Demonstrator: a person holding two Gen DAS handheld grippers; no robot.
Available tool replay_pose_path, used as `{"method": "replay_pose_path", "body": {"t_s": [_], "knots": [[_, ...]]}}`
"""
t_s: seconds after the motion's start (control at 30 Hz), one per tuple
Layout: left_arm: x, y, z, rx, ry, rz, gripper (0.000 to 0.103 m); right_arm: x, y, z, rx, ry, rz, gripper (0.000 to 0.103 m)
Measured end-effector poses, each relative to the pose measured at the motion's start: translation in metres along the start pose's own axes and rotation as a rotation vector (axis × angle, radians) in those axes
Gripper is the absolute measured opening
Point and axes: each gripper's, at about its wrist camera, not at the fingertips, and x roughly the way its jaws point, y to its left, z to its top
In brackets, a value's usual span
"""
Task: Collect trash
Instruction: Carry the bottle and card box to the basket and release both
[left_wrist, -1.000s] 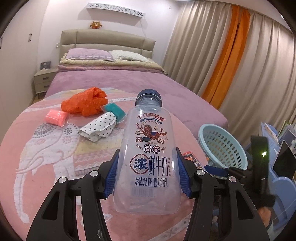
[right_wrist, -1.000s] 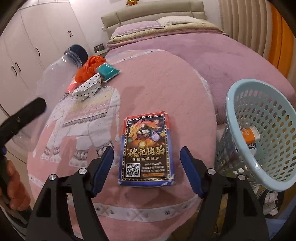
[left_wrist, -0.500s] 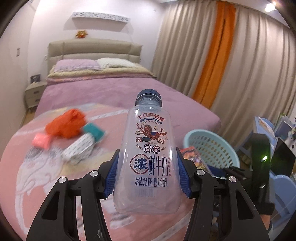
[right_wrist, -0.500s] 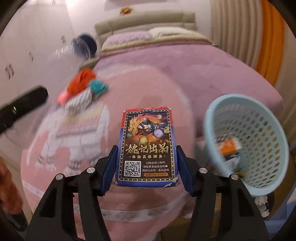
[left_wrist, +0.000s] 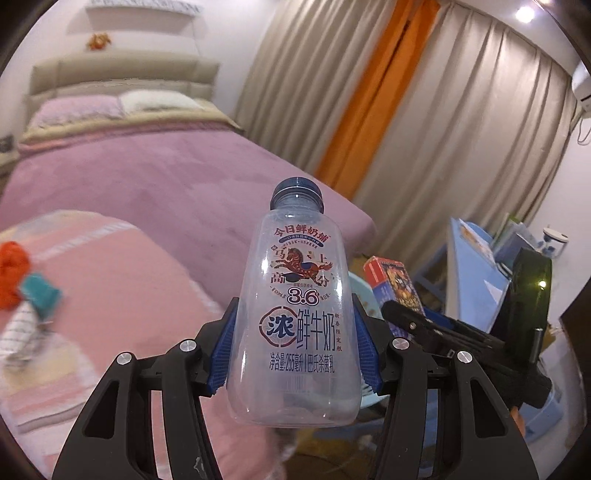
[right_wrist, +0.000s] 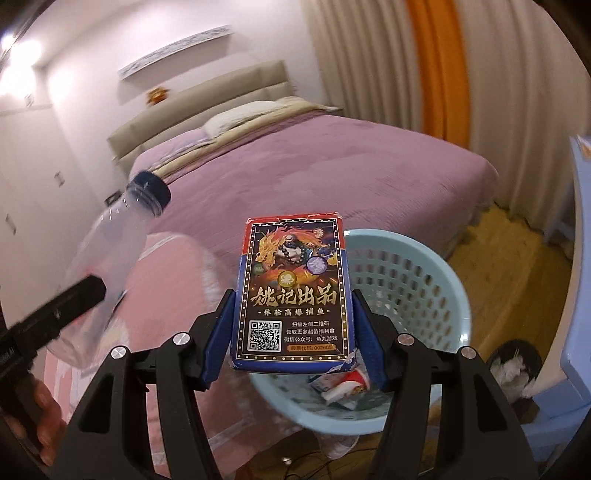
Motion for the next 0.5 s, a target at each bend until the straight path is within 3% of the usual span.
{"method": "replay_pose_path", "body": {"t_s": [0.2, 0.43, 0.5], "knots": [[0.050, -0.010, 0.000, -0.011, 0.088, -0.065, 0.054, 0.017, -0.039, 0.010, 0.088, 0.044, -0.067, 0.057], [0.089, -0.018, 0.001, -0.001, 0.138, -0.053, 0.054, 0.035, -0.057, 0.013, 0.107, 0.082, -0.116, 0.058], [0.093, -0.019, 0.001, 0.000, 0.138, -0.042, 0.060, 0.039, -0.061, 0.013, 0.118, 0.095, -0.129, 0.059]]}}
